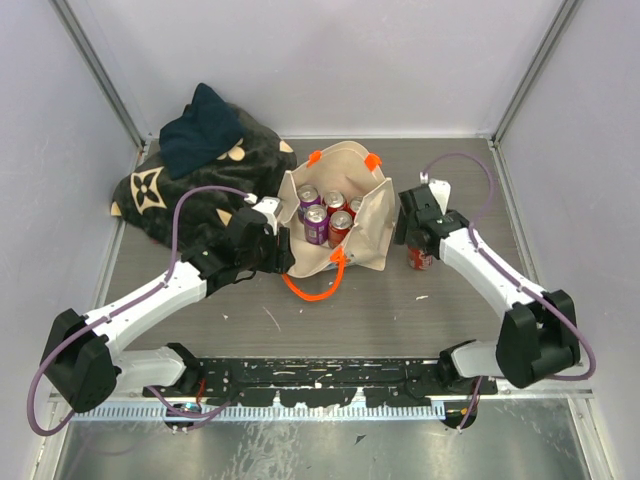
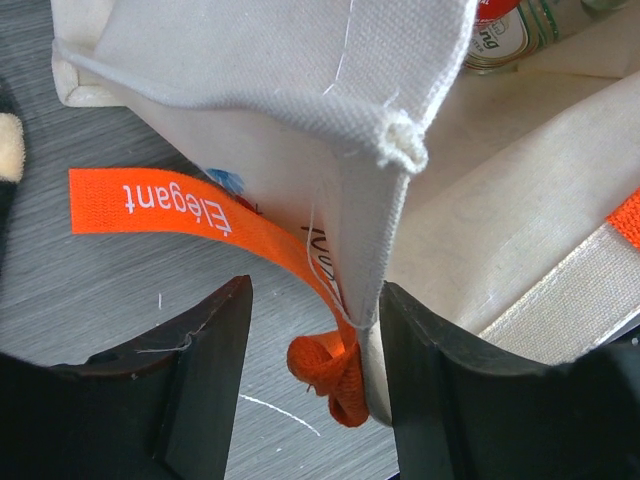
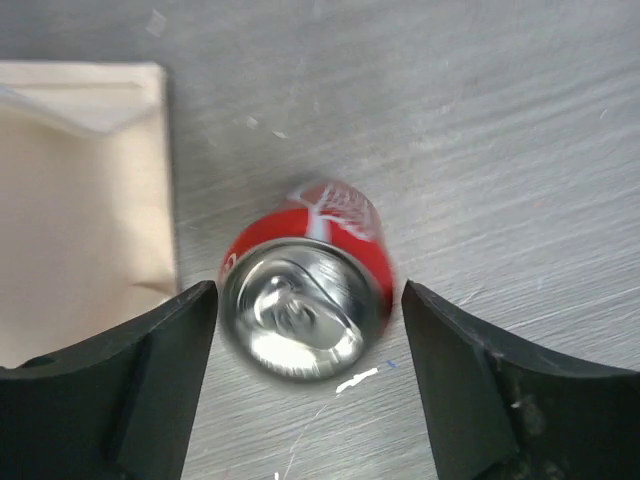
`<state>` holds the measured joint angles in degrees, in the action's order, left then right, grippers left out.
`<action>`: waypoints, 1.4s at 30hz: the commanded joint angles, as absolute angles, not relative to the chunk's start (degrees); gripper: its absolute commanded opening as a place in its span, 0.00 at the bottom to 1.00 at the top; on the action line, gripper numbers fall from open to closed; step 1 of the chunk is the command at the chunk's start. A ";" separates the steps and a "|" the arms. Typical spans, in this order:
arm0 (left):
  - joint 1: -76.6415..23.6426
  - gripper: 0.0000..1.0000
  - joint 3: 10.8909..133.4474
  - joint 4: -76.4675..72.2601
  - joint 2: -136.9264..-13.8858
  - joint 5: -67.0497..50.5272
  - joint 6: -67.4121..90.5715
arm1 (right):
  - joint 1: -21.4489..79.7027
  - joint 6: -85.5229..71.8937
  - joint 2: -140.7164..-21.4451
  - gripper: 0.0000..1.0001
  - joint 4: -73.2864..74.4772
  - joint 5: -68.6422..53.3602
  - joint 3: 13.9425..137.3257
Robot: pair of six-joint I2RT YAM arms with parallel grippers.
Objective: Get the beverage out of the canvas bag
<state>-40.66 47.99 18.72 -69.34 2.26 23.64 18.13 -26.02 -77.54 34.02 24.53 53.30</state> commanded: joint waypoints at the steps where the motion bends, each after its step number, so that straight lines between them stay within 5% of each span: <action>1: -40.78 0.61 47.67 18.69 -67.98 2.26 22.99 | 24.20 -25.13 -71.17 0.85 35.91 36.21 65.54; 14: -40.81 0.63 49.45 16.56 -68.89 1.39 23.49 | 27.14 -24.75 -68.87 0.85 36.78 39.21 68.82; 19: -40.78 0.63 49.85 16.72 -69.25 0.92 23.36 | 32.43 -20.92 -66.56 0.65 33.98 37.84 72.66; 28: -40.85 0.62 48.04 15.37 -67.50 0.70 24.62 | 48.97 -16.21 -75.71 0.48 32.77 37.77 83.06; 29: -40.89 0.62 47.92 15.10 -67.30 0.68 24.89 | 49.93 -15.84 -77.08 0.42 32.30 36.72 83.63; 31: -40.90 0.62 47.75 15.03 -66.95 0.89 25.08 | 51.07 -15.65 -79.52 0.04 31.21 34.79 84.24; 42: -41.25 0.62 46.56 14.88 -64.60 3.53 25.55 | 51.56 -15.11 -88.02 0.05 30.37 32.08 86.90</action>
